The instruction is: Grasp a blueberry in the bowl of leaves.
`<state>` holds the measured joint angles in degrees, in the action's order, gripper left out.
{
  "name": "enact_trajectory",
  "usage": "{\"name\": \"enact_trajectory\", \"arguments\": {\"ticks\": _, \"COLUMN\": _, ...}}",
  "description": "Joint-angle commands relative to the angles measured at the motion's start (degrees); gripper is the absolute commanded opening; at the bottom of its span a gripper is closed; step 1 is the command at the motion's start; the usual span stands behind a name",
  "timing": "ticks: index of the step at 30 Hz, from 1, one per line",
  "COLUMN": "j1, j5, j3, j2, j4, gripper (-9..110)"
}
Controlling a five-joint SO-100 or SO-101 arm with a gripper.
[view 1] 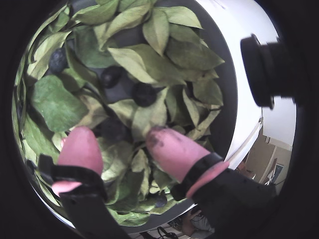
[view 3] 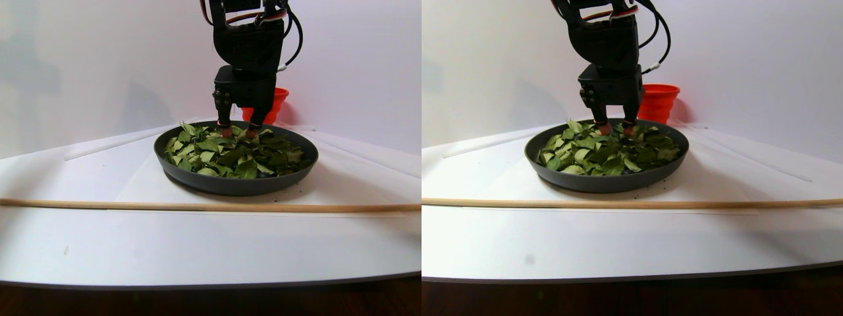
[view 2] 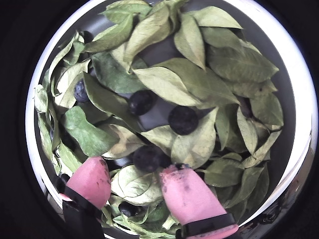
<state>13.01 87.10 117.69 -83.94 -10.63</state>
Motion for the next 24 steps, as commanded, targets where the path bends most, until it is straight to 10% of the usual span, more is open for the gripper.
{"name": "enact_trajectory", "arguments": {"ticks": 1, "j1": -0.2, "j5": -0.3, "j3": -3.3, "j2": -0.5, "j4": -1.2, "gripper": 19}}
{"name": "enact_trajectory", "arguments": {"ticks": 24, "j1": 0.1, "j5": 0.4, "j3": -7.1, "j2": 6.1, "j4": -3.3, "gripper": 17}}
